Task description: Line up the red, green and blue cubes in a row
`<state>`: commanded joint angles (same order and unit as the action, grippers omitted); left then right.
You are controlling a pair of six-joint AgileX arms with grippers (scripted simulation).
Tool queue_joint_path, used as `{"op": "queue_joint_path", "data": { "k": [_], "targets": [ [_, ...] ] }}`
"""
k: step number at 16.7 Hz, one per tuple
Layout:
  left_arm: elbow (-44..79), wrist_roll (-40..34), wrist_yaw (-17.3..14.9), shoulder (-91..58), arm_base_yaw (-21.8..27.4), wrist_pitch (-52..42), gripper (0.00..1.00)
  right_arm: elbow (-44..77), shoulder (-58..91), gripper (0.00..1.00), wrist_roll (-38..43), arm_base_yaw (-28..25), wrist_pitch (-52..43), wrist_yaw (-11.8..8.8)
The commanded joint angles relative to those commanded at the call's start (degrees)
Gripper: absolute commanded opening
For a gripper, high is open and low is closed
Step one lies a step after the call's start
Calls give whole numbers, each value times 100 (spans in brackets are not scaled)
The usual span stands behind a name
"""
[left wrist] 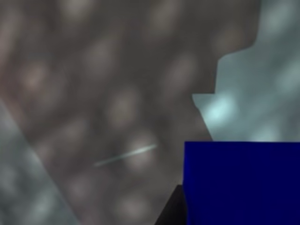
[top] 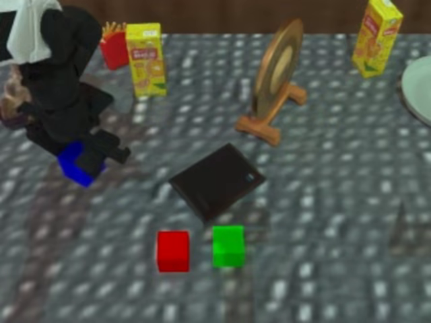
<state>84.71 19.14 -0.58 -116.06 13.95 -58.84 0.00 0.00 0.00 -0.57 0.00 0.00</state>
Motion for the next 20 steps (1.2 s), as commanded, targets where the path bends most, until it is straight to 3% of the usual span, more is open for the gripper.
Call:
{"op": "queue_joint_path", "data": {
  "k": [11, 15, 20],
  "targets": [
    [2846, -6146, 115, -1688, 3293, -1322, 0, 0, 0, 100, 0, 0, 0, 0],
    [3448, -7243, 172, -1907, 4027, -1518, 0, 0, 0, 100, 0, 0, 0, 0],
    [3567, -7437, 188, -1941, 4173, -1551, 0, 0, 0, 100, 0, 0, 0, 0]
  ]
}}
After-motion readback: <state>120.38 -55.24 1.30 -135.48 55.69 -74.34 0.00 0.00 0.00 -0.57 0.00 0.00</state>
